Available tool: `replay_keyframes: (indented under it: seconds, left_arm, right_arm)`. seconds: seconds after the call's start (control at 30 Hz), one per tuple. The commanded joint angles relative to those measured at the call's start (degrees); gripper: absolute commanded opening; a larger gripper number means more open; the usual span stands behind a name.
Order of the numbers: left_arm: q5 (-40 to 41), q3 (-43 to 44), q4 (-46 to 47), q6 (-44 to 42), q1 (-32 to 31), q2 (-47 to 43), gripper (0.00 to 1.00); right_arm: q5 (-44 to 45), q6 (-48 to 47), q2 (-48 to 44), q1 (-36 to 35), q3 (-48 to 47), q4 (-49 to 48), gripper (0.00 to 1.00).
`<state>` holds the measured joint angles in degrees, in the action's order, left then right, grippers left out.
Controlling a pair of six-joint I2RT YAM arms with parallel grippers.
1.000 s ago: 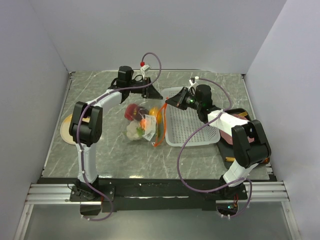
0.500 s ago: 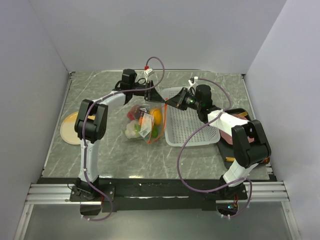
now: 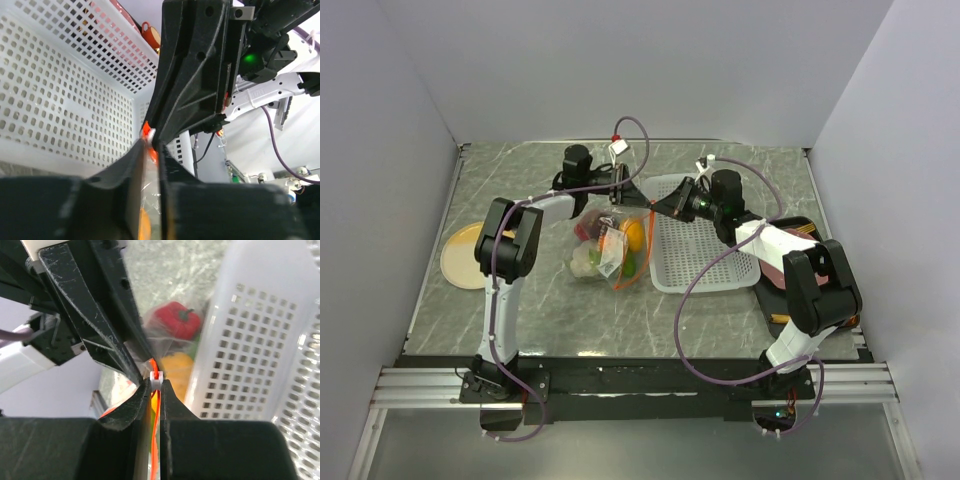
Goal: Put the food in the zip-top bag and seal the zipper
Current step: Zip the zipper food storage bag at the center of the board.
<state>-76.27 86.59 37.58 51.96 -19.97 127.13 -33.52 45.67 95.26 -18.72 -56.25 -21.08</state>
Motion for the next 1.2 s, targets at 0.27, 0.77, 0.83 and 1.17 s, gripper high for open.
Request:
replay_keyframes:
  seconds: [0.27,0.77,0.83,1.17]
  left_arm:
    - [3.9,3.1,-19.7,-17.1,-0.3,-4.3,0.01]
    - [15.4,6.1,-29.4,-20.2,1.6,-9.0,0.01]
    - [15.6,5.8,-28.8,-20.0,1.9,-9.7,0.01]
    - [18.7,5.0,-29.7,-19.7,3.1,-12.3,0.01]
  right_arm:
    - [0.5,-2.3,-2.0,0.3,-3.8,0.3,0.05]
    - [-2.8,-3.6,-2.6,-2.4,-1.8,3.4,0.06]
    - [-2.6,-3.4,-2.2,-3.0,-1.8,4.2,0.06]
    - [-2.5,-2.7,-2.0,-5.5,-1.1,3.6,0.06]
